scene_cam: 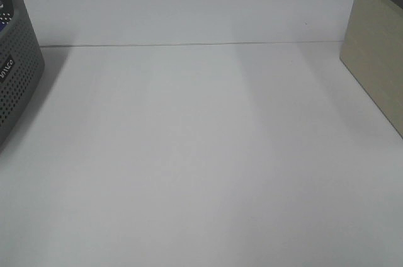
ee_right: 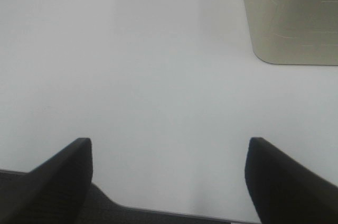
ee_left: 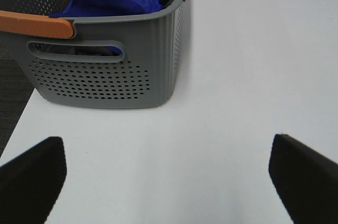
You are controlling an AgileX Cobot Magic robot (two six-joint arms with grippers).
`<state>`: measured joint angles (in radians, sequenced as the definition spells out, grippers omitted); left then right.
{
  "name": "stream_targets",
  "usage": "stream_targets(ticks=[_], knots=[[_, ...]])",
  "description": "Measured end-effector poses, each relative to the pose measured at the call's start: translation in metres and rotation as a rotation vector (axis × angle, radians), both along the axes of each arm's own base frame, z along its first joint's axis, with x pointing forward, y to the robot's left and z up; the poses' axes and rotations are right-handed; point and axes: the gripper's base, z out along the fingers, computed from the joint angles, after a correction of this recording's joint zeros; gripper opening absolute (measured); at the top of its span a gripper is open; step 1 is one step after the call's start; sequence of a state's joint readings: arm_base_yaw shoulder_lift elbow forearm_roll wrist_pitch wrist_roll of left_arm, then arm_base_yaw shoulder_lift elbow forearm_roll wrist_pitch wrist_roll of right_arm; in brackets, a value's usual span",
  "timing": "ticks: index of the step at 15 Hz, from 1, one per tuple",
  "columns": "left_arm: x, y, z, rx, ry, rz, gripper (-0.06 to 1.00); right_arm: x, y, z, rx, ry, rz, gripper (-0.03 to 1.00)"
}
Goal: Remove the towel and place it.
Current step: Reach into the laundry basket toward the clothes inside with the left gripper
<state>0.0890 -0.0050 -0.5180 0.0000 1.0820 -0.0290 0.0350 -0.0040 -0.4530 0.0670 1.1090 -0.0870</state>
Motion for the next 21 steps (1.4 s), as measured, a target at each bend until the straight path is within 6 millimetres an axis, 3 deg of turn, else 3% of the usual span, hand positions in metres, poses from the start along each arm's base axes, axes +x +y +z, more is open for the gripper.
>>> stream_targets(ticks=[13,17,18,21], knots=[[-0.001,0.000,0.001,0.001,-0.006,0.000,0.99,0.000,0.000,0.000,0.000,0.000,0.000,0.78],[-0.004,0.000,0.036,0.020,-0.058,-0.007,0.99,0.000,0.000,0.000,0.000,0.000,0.000,0.78],[0.019,0.002,0.063,0.129,0.022,-0.067,0.99,0.000,0.000,0.000,0.000,0.000,0.000,0.78],[0.076,0.006,0.097,0.297,0.220,-0.212,0.99,0.000,0.000,0.000,0.000,0.000,0.000,0.78]])
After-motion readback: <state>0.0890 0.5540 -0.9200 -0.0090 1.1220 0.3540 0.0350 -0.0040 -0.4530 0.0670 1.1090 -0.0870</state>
